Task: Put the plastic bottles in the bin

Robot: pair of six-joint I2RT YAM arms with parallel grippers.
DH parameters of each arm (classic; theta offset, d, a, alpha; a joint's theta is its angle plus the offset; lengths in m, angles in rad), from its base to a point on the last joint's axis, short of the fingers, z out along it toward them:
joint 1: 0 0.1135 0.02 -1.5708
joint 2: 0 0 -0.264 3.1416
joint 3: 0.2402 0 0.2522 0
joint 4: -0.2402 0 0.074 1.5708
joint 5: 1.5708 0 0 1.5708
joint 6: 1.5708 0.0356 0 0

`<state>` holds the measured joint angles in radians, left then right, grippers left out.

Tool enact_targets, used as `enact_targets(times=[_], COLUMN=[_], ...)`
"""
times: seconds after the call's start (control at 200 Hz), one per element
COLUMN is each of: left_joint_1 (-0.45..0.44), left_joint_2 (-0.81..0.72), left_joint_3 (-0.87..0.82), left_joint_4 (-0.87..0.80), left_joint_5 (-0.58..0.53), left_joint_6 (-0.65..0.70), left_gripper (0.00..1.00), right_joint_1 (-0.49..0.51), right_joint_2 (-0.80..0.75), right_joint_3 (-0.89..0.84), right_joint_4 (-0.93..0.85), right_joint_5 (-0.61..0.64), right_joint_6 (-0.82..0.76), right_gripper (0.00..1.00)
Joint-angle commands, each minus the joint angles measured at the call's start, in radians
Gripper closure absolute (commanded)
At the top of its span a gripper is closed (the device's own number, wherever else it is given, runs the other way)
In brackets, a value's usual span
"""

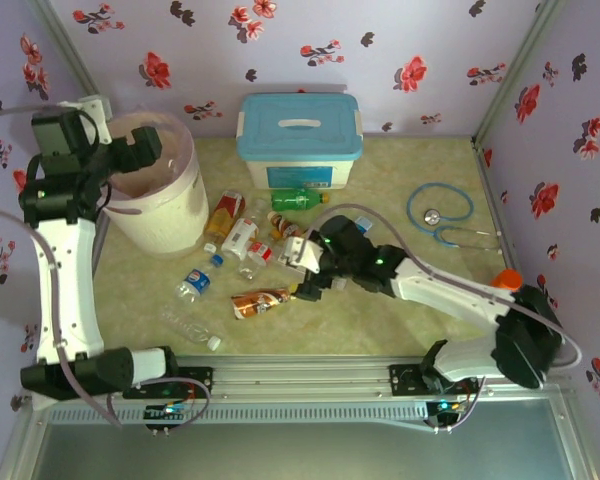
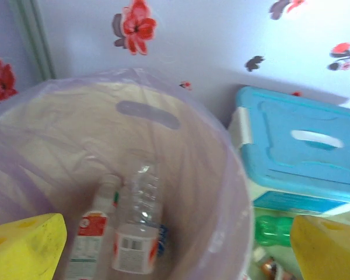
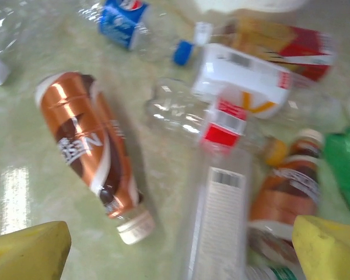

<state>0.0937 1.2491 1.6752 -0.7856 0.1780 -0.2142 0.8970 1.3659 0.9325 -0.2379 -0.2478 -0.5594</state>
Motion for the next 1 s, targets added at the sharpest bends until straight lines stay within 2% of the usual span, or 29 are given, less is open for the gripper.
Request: enact_targets(times=[0.0,0.095,0.15,0.29,0.415,0.65,0.78,0.96,0.995], left_joint_1=[-0.009,-0.014,-0.018,-0.035,-0.041,-0.050,-0.053,-0.056,-0.058], left_joint_2=[-0.044,-0.091,-0.117,-0.162,-0.172,-0.160,-0.159,-0.157,-0.157], left_joint_3=[-0.092,-0.159,-0.193,-0.267,-0.298,-0.324,-0.330,-0.338,-0.339], left_joint_4=[0.091,0.113,0.128,0.153,0.166,0.181,0.189,0.204,0.204], left_joint_5=[0.116,0.146,0.151,0.181,0.181,0.183,0.182,0.182,0.181], left_joint_6=[-0.119,-0.147,-0.169,-0.198,-0.192,-0.187,-0.190,-0.199,-0.200], left_gripper=[0.03,0.04,0.04,0.05,0.05,0.05,0.05,0.05,0.05], right_joint_1=[0.025,0.050,0.053,0.034,-0.007,-0.079,-0.093,-0.094,-0.095], right_joint_2=[0.101,0.186,0.213,0.225,0.215,0.165,0.139,0.163,0.175], right_joint_3=[0.083,0.149,0.158,0.157,0.126,0.036,-0.010,-0.049,-0.049], right_joint_4=[-0.151,-0.212,-0.197,-0.149,-0.140,-0.162,-0.159,-0.103,-0.095], right_joint_5=[-0.057,-0.040,0.012,0.174,0.227,0.242,0.203,0.198,0.206], right_joint_6=[-0.121,-0.153,-0.144,-0.082,-0.035,0.010,0.029,0.066,0.068], right_gripper=[0.03,0.05,0.06,0.03,0.04,0.04,0.04,0.08,0.12])
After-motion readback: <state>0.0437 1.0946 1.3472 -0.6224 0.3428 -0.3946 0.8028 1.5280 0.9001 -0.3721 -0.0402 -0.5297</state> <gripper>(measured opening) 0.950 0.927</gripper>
